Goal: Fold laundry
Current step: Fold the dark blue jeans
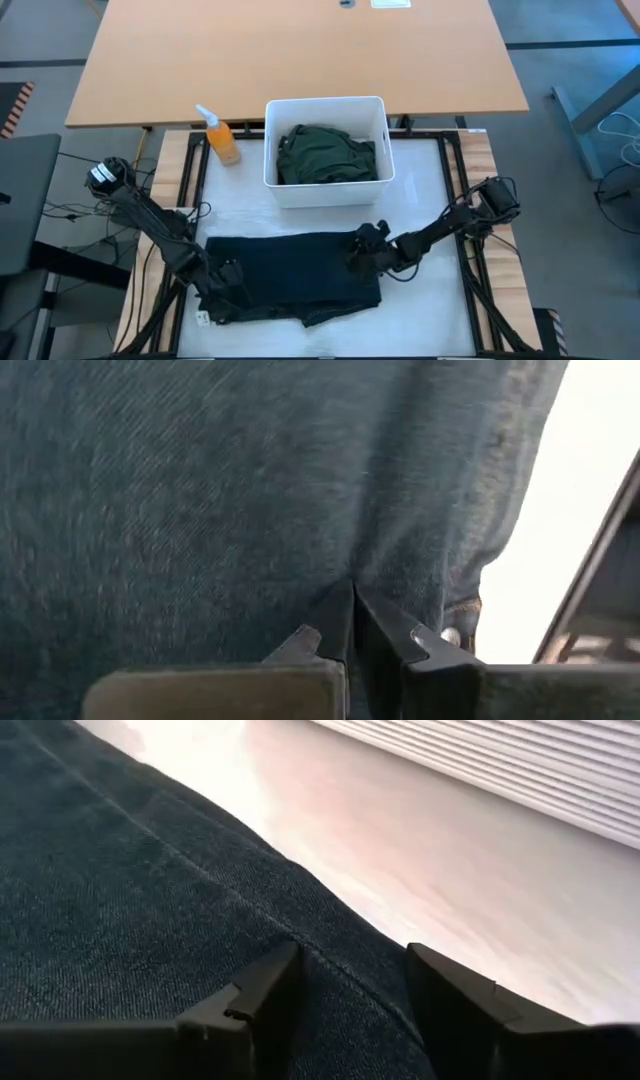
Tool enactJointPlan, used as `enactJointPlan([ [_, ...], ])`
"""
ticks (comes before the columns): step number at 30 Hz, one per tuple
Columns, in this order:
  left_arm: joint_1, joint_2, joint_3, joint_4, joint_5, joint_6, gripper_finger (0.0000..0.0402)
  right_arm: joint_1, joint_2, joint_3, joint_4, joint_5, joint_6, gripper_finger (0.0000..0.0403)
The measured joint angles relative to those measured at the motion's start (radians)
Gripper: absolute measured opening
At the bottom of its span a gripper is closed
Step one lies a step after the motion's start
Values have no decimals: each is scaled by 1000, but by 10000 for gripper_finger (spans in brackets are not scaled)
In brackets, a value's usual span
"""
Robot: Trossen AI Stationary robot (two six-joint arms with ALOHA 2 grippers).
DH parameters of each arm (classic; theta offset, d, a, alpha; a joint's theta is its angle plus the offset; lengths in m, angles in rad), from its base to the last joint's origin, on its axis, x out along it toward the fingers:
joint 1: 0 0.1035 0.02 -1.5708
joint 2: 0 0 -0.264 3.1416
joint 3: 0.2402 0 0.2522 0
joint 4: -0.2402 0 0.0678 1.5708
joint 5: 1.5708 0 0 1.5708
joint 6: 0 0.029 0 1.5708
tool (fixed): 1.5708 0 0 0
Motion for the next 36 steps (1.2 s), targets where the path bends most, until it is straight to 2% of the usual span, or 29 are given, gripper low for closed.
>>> enactJointPlan([
  [4, -11, -1, -72, 79, 19, -55, 0, 24, -69, -3, -146, 52, 102, 194],
  [8, -15, -2, -104, 132, 100, -44, 0, 53, -163, -13, -216, 142, 80, 181],
  [13, -17, -14, -74, 125, 141, 31, 0, 93, -318, -9, -194, 238, -2, 169],
  [17, -17, -56, -12, 113, 68, 117, 0, 148, -377, -8, -24, 225, -183, 166],
  [22, -16, -123, 61, 66, -110, 247, 0, 244, -267, -7, 329, 36, -421, 165],
  [25, -15, -161, 69, 23, -221, 287, 0, 283, -148, -7, 505, -13, -445, 165],
  [29, -4, -164, 67, -172, -370, 224, 0, 310, -14, -7, 641, -31, -398, 165],
  [33, 12, -157, 33, -290, -400, 128, 0, 338, 67, -5, 694, -74, -353, 165],
  [36, 21, -158, -19, -281, -384, 84, 0, 361, 112, -5, 670, -77, -289, 165],
])
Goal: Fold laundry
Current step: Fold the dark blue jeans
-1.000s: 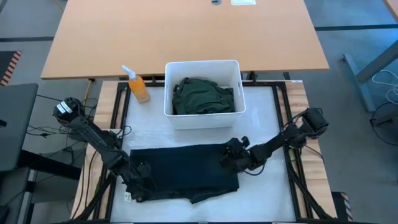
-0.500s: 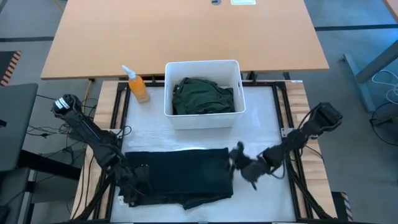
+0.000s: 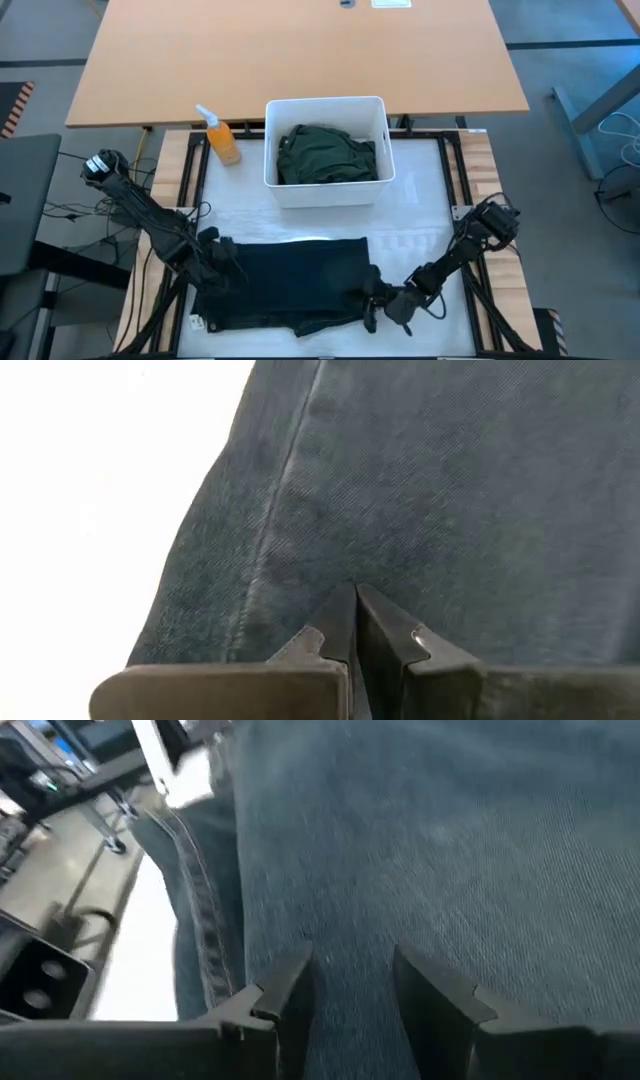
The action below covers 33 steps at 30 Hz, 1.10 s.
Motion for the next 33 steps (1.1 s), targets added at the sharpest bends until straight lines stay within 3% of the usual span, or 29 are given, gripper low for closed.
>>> enactJointPlan([
  [8, 6, 2, -143, 81, 59, -90, 0, 17, -25, 3, -209, -24, 71, 165],
  [15, 60, -21, -144, 57, 48, 7, 0, -7, -242, -2, -623, -34, 70, 165],
  [17, 90, -45, -124, 51, 46, 65, 0, -13, -319, -4, -671, -26, 53, 165],
  [20, 134, -98, -82, 36, 39, 150, 0, -21, -409, -4, -585, 14, -35, 165],
  [24, 171, -167, -28, 46, -15, 226, 0, -32, -402, -1, -293, 19, -241, 165],
  [28, 165, -197, -40, 326, -32, 359, 0, -43, -276, 0, -55, -7, -334, 165],
  [33, 127, -114, -92, 708, 69, 503, 0, -72, -87, 15, 84, -21, -317, 165],
])
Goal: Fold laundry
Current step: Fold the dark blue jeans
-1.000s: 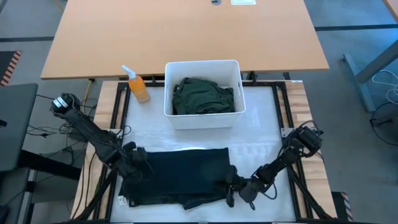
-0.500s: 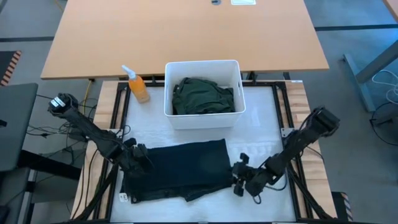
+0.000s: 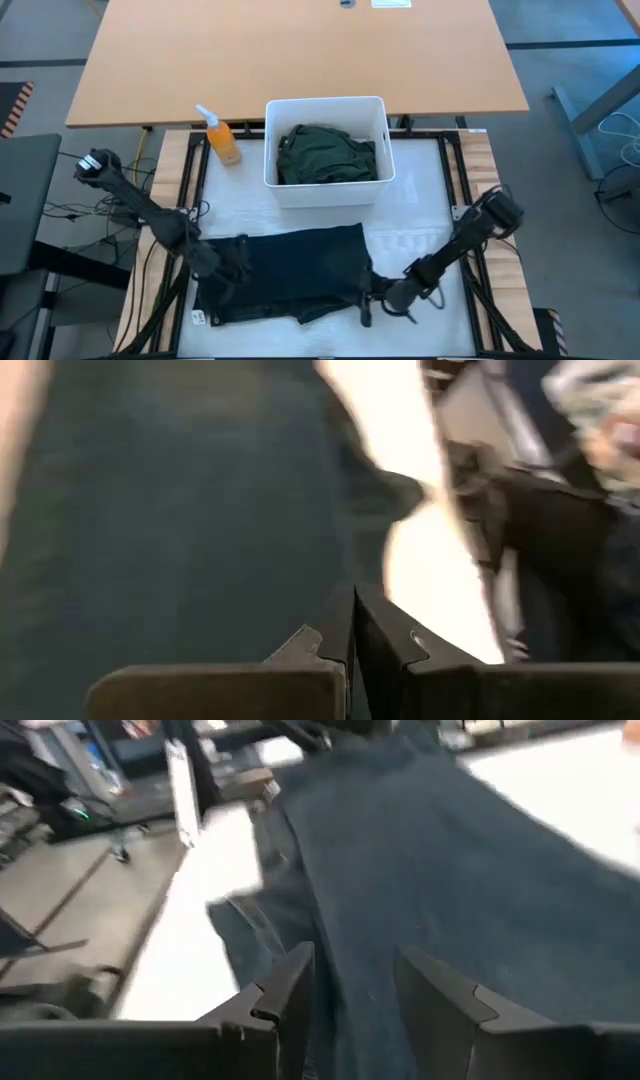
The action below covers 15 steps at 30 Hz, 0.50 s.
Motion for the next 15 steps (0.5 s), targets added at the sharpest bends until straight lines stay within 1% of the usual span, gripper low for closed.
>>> enactJointPlan([
  [3, -34, 101, -3, 58, 33, -18, 0, -18, 78, 19, -12, -51, 61, 165],
  [6, -69, 218, -4, 66, 58, -71, 0, -31, 131, 23, -40, -101, 122, 165],
  [10, -102, 374, -4, 74, 130, -180, 0, -39, 143, 28, -167, -127, 217, 165],
  [15, -118, 522, 6, 115, 216, -302, 0, -29, 100, 30, -344, -157, 301, 165],
])
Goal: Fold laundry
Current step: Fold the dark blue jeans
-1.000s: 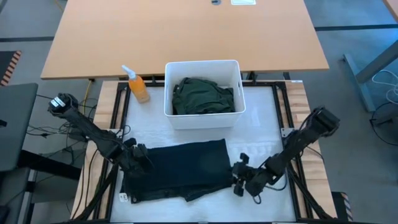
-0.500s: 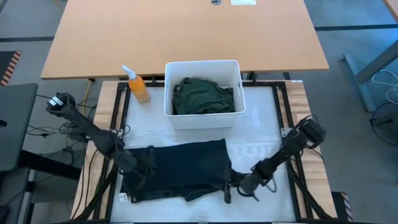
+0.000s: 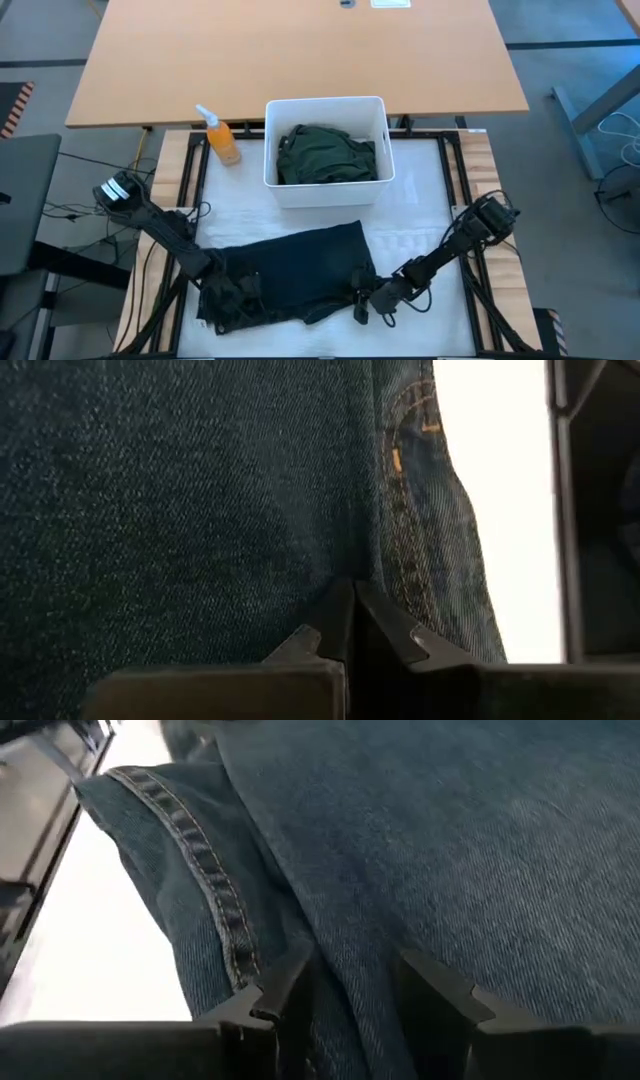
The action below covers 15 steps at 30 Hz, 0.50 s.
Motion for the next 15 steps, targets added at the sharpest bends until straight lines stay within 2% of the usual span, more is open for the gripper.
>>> enactJointPlan([
  [5, 1, 18, -3, 50, 13, 14, 0, 32, -79, -5, -120, -25, 10, 165],
  [11, 29, -85, -4, 60, -26, 143, 0, 66, -223, -12, -347, -26, 104, 165],
  [13, 37, -114, -5, 53, -30, 164, 0, 77, -273, -16, -366, 3, 114, 165],
  [15, 37, -143, -5, 50, -34, 181, 0, 89, -321, -15, -314, 72, 81, 165],
])
